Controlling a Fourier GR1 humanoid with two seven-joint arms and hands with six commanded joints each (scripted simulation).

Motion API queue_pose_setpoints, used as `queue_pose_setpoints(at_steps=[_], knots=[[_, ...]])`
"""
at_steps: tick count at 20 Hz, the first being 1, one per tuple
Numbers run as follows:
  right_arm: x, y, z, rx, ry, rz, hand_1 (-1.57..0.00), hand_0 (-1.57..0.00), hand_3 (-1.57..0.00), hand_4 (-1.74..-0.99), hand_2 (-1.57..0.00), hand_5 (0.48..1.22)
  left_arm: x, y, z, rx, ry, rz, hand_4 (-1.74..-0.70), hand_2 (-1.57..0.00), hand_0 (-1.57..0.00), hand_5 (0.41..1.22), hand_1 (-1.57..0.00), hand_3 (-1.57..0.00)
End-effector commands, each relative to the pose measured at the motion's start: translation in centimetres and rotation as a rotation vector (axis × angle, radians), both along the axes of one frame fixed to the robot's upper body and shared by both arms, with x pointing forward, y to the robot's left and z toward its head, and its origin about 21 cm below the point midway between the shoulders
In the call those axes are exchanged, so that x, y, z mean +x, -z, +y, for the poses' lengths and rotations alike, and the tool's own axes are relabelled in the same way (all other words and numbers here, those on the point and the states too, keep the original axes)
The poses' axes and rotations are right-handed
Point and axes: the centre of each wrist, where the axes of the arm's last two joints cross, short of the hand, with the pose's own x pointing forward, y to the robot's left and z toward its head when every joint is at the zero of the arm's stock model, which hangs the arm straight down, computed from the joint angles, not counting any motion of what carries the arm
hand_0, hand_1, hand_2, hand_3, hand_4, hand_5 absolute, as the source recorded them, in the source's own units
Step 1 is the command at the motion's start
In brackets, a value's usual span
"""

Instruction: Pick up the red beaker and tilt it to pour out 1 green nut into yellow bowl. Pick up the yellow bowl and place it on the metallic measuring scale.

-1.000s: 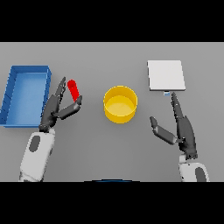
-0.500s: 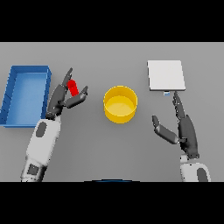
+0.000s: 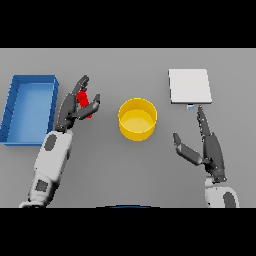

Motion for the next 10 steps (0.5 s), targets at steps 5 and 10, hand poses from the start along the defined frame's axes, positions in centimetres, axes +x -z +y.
queue_pose_setpoints(at_steps=[5, 10], knots=[[0.2, 0.0, -0.5, 0.001, 0.021, 0.014, 0.0, 0.0, 0.0, -1.254, 0.0, 0.645, 0.6, 0.2, -0.6, 0.035, -0.025, 0.028, -1.57, -1.03, -0.99, 1.042, -1.01, -0.93], [0.3, -0.2, -0.3, 0.005, 0.013, 0.005, 0.0, 0.0, 0.0, -1.257, 0.0, 0.645, 0.4, -0.1, -1.6, 0.049, 0.007, 0.032, -1.51, -1.4, -1.38, 1.162, -1.39, -1.33]])
